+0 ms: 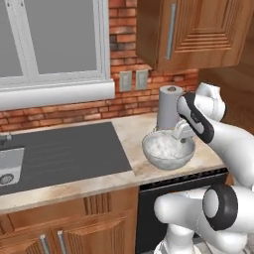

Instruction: Pick the cup and bowl from the counter and place them on the counter next to the sink.

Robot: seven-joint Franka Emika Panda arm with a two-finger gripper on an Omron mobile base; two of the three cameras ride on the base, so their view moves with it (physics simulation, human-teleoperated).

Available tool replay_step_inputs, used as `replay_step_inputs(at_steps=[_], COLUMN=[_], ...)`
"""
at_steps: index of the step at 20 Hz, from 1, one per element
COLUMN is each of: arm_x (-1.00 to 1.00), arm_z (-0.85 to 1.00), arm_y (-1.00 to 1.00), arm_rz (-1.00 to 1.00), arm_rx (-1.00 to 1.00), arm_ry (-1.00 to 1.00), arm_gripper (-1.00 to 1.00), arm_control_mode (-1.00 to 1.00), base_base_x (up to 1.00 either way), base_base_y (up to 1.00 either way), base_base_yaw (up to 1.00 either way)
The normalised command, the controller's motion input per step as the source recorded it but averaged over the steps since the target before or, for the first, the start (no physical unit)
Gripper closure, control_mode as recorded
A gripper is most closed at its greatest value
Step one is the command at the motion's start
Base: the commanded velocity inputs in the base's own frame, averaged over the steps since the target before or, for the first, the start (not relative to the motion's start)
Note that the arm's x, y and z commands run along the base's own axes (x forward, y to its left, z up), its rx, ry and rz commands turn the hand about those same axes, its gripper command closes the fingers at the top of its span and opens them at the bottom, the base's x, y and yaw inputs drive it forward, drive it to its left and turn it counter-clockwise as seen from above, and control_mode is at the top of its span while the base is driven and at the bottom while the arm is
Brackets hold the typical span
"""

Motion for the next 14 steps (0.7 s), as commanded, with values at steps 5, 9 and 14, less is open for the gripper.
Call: replay_step_inputs(at_steps=[5,9,14], arm_x=[0.0,0.0,0.0], arm_z=[0.0,0.0,0.0], arm_y=[0.0,0.0,0.0], arm_rz=[0.0,0.0,0.0], arm_rx=[0.0,0.0,0.0], arm_ry=[0.0,0.0,0.0], arm_gripper=[1.0,1.0,1.0], arm_control_mode=[1.0,1.0,1.0], base_base_x=[0.93,0.48,0.0], base_base_y=[-0.03,-0.1,0.0], base_base_yaw=[-0.14,-0.18,0.0])
